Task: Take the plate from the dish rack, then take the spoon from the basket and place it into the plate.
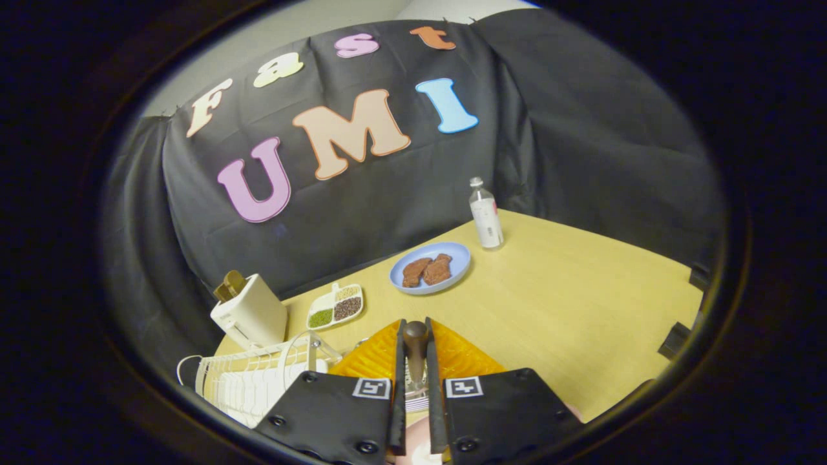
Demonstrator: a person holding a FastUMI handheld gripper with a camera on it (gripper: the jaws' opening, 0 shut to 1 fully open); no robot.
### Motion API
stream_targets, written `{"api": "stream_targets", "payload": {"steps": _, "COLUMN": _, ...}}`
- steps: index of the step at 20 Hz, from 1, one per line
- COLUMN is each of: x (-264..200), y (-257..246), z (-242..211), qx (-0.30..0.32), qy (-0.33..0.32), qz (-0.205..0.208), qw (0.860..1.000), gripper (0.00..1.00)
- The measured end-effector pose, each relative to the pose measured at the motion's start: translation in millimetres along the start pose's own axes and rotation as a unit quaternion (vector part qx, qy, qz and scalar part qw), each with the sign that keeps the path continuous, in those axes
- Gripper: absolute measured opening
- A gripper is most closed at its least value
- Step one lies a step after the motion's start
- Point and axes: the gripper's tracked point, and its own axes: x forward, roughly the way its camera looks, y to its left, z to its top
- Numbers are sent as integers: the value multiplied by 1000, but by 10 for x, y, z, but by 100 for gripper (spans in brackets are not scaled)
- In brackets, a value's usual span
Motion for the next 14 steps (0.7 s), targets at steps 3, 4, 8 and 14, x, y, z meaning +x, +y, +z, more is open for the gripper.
{"api": "stream_targets", "payload": {"steps": 3, "x": -96, "y": 79, "z": 230, "qx": 1, "qy": -19, "qz": 9, "qw": 1000, "gripper": 17}}
{"api": "stream_targets", "payload": {"steps": 4, "x": -146, "y": 112, "z": 304, "qx": 0, "qy": -25, "qz": 11, "qw": 1000, "gripper": 17}}
{"api": "stream_targets", "payload": {"steps": 8, "x": -428, "y": 212, "z": 627, "qx": -10, "qy": -55, "qz": 14, "qw": 998, "gripper": 17}}
{"api": "stream_targets", "payload": {"steps": 14, "x": -895, "y": 86, "z": 712, "qx": -1, "qy": -64, "qz": -10, "qw": 998, "gripper": 17}}
